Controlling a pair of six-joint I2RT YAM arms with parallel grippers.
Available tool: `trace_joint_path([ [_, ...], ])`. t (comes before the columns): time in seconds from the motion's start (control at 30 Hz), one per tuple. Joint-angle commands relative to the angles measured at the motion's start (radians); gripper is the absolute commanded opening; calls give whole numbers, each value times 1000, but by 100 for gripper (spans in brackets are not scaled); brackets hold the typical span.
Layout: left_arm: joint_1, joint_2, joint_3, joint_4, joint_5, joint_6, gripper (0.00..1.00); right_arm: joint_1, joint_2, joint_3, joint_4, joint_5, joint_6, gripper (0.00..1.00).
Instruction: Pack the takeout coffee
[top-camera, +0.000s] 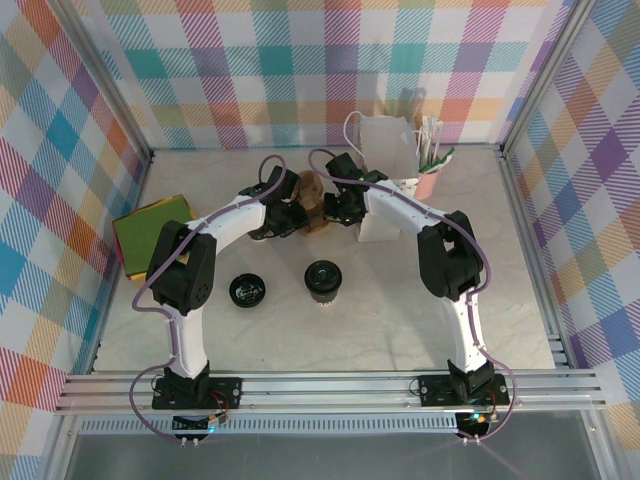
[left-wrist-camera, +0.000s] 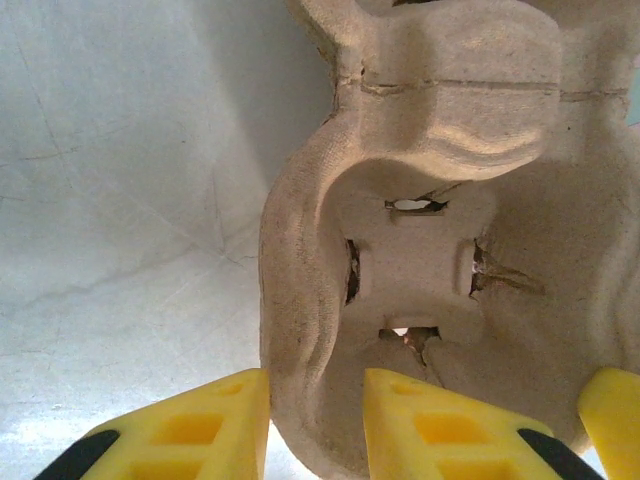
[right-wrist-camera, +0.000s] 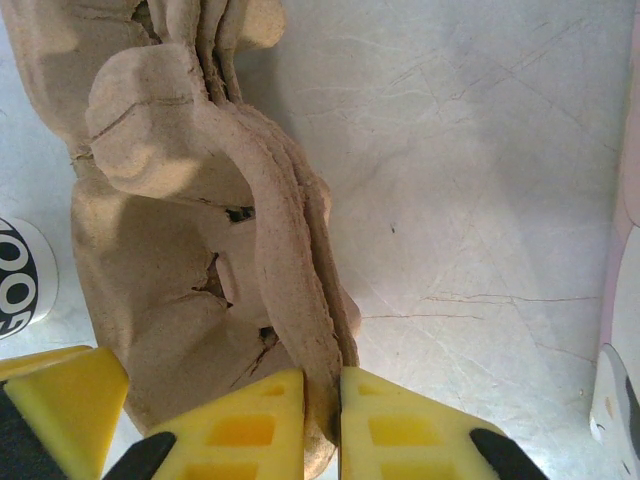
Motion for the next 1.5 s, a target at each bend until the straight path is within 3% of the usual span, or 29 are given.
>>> trace_joint_path([
  [0.0,17,13,-15,15,21,-20,30,-6,-26,-9,7,-22,12,13],
  [0.87,17,-5,0,-33,-40,-5,29,-6,-21,-3,6,-24,14,13],
  [1.47,18,-13,-35,72,50,-27,29,-6,-18,-2,6,-27,12,13],
])
